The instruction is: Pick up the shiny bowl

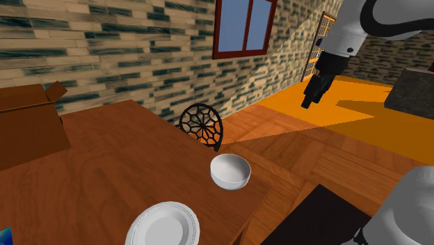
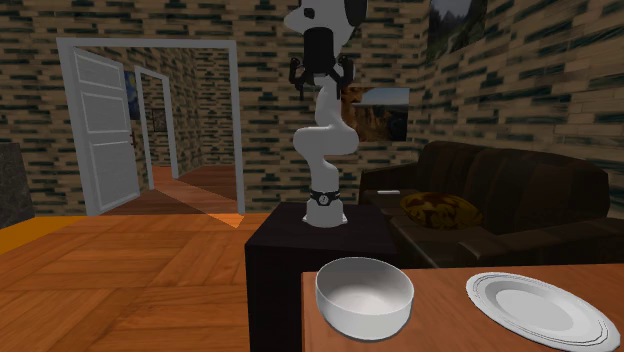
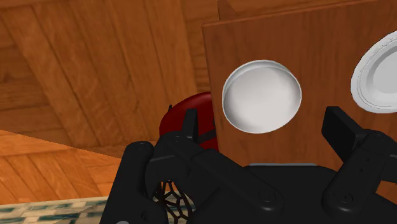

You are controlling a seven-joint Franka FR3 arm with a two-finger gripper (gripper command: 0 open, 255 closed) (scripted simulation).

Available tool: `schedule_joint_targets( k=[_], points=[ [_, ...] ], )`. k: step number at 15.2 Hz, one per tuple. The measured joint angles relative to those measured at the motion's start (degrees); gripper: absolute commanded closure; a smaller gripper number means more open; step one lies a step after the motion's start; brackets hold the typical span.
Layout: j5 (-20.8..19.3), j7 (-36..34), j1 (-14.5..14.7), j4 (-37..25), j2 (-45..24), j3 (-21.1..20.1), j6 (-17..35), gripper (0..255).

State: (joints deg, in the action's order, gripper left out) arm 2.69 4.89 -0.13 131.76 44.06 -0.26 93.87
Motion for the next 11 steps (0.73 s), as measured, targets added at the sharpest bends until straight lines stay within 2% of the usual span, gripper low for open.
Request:
schedule_joint_targets(
  k=[3,11],
  points=[
    [0.02,-0.03,-0.06,1.16,-0.95,-0.03,2.02,0],
    [0.55,-0.91,-0.19,8.83,-9.41,-1.01,17.66,0]
  ],
)
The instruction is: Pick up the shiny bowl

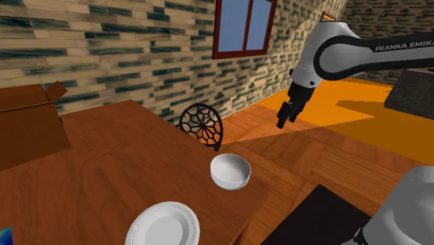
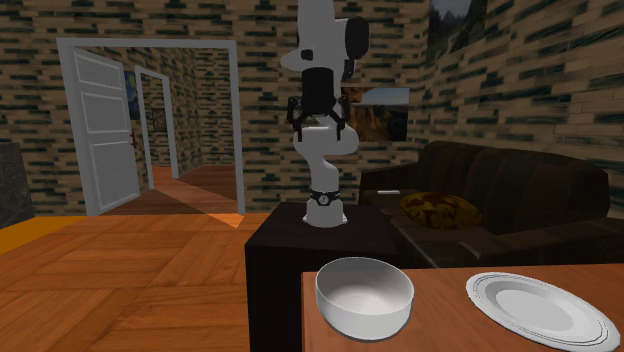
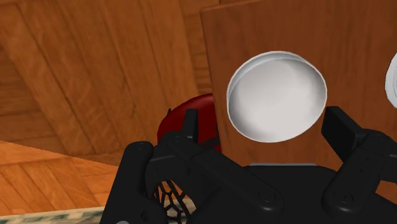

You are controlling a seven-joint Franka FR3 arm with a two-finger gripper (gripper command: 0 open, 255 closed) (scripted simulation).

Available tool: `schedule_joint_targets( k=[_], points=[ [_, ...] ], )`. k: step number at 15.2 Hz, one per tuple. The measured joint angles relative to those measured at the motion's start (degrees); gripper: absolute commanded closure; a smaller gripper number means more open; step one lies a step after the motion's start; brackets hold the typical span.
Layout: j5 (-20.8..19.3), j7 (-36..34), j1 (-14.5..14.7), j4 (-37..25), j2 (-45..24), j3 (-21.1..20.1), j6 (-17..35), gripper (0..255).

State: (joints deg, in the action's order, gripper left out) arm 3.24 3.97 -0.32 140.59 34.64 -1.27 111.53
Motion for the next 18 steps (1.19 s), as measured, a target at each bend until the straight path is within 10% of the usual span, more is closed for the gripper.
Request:
schedule_joint_targets(
  k=[18],
  points=[
    [-0.06,-3.49,0.12,-1.45,-35.51,-2.16,33.29,0]
  ],
)
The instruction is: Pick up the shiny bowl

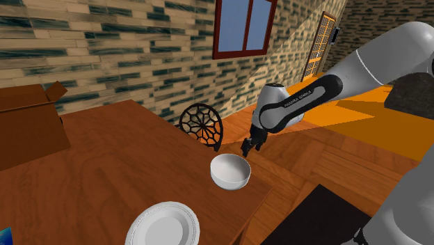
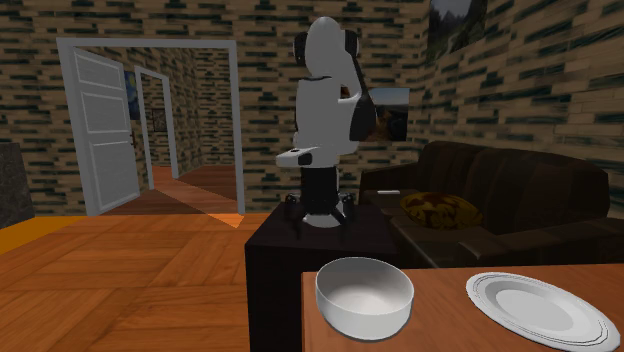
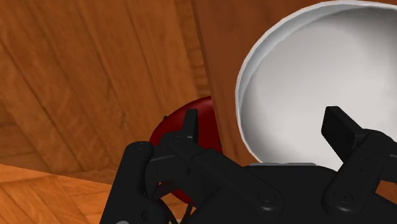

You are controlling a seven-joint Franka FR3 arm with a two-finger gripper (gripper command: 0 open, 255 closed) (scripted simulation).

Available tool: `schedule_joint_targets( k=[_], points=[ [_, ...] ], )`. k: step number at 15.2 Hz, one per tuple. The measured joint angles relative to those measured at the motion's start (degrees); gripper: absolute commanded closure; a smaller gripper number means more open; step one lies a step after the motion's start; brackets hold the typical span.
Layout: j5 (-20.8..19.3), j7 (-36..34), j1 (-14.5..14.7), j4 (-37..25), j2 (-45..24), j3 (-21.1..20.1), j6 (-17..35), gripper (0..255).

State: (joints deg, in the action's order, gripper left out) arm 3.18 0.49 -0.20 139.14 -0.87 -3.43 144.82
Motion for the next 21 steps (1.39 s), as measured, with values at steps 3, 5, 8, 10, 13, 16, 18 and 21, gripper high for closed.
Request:
schedule_joint_targets(
  k=[3,5,8,10,13,16,18,21],
  points=[
    [-0.46,-0.64,0.11,-2.37,-6.54,0.06,4.03,0],
    [-0.59,-0.83,0.16,-3.15,-9.24,0.11,5.89,0],
    [-0.69,-0.78,0.14,-3.75,-12.02,0.2,8.05,0],
    [-0.69,-0.68,0.12,-3.69,-13.48,0.23,9.58,0],
    [-0.78,-0.82,0.25,-3.86,-15.2,0.24,11.14,255],
    [-0.78,-0.76,0.21,-3.91,-15.4,0.25,11.31,255],
    [-0.76,-0.77,0.21,-3.94,-15.39,0.25,11.35,255],
    [-0.76,-0.8,0.21,-3.93,-15.35,0.25,11.37,255]
  ],
)
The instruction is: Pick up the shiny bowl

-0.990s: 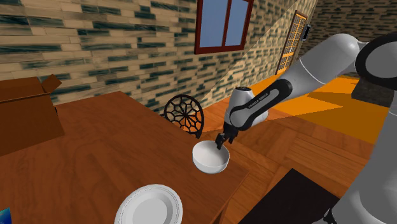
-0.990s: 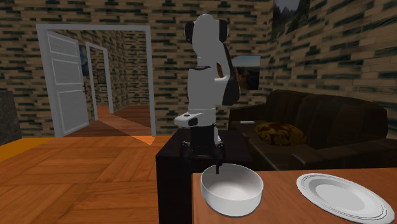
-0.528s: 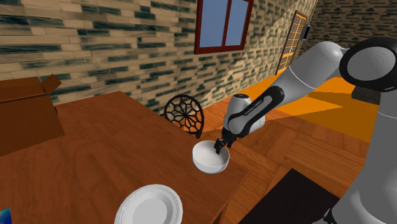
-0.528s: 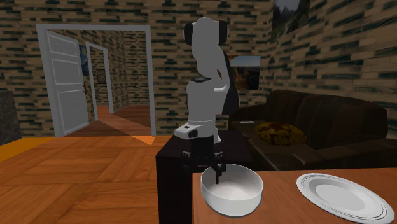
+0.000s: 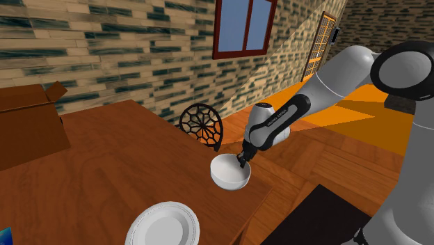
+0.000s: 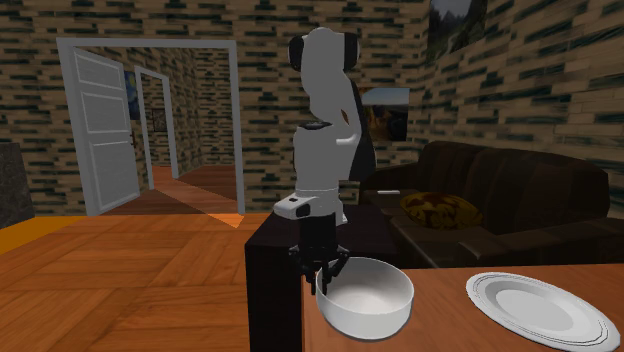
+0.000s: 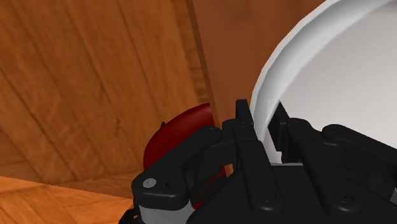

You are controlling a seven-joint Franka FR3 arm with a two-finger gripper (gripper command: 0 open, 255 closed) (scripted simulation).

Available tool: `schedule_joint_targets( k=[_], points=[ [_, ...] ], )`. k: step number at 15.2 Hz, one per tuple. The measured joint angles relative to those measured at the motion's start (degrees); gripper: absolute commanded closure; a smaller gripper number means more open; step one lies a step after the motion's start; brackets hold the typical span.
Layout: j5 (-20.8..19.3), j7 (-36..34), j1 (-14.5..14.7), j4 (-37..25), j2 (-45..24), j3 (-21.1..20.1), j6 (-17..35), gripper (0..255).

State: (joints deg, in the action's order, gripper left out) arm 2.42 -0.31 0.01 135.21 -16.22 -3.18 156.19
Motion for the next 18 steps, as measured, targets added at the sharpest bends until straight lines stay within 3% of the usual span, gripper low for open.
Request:
schedule_joint_targets(
  k=[18],
  points=[
    [0.21,-0.04,-0.19,-0.81,9.73,-0.08,-10.68,255]
  ],
)
